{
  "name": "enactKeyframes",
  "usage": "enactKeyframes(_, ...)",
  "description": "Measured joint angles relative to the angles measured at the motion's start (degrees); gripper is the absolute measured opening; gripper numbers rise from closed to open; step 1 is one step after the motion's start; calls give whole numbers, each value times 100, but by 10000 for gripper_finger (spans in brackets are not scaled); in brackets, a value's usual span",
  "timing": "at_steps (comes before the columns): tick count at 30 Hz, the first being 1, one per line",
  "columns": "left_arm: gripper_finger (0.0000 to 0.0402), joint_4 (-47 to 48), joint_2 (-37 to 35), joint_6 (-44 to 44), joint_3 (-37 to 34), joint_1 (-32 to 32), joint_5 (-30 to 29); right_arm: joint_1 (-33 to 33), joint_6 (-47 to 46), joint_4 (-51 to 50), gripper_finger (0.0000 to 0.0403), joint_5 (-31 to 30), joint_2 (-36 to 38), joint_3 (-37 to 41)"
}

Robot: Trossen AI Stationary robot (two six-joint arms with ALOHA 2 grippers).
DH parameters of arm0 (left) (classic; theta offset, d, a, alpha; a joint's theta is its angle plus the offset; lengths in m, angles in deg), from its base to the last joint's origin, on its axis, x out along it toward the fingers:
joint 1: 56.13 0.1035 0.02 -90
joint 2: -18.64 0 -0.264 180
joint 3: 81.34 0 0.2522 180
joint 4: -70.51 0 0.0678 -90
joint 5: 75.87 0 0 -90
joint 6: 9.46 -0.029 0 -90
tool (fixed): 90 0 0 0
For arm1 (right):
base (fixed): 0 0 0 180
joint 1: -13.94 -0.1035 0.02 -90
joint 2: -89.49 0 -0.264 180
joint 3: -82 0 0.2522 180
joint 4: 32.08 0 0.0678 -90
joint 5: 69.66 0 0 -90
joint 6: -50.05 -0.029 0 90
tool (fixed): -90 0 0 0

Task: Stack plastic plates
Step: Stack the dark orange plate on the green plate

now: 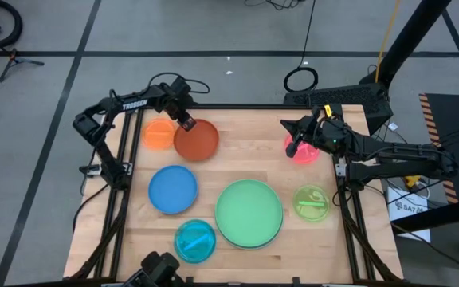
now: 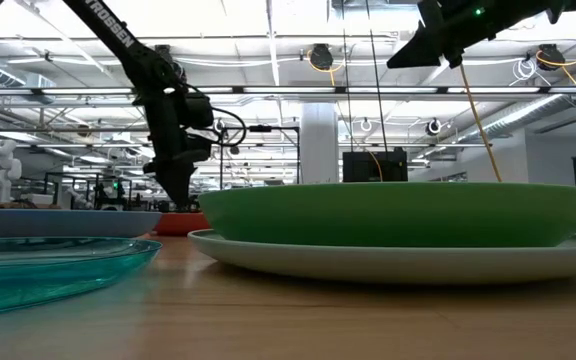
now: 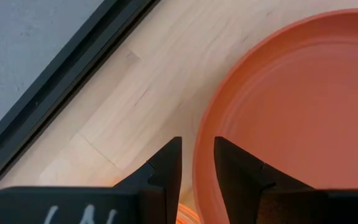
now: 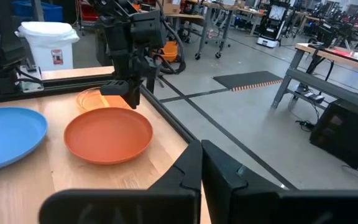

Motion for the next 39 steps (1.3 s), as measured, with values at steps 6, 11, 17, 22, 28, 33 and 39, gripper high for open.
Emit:
enactKeyframes(6,100,-19,0,-26,0,11,0,0,2,-2,0,0,0,0)
enactKeyframes(11,100,125,0,-158,0,9,0,0,2,-4,0,0,0,0)
enactKeyframes(17,99,125,0,-114,0,9,0,0,2,-4,0,0,0,0)
enactKeyframes(22,99,126,0,43,0,9,-31,0,22,-6,0,0,0,0)
enactKeyframes(28,133,226,0,6,0,9,-31,0,22,-7,0,1,0,0)
enactKeyframes(33,186,219,0,-1,0,7,-31,0,24,-5,0,0,0,0)
enactKeyframes(39,211,124,0,-48,0,8,-32,0,37,-7,0,0,0,0)
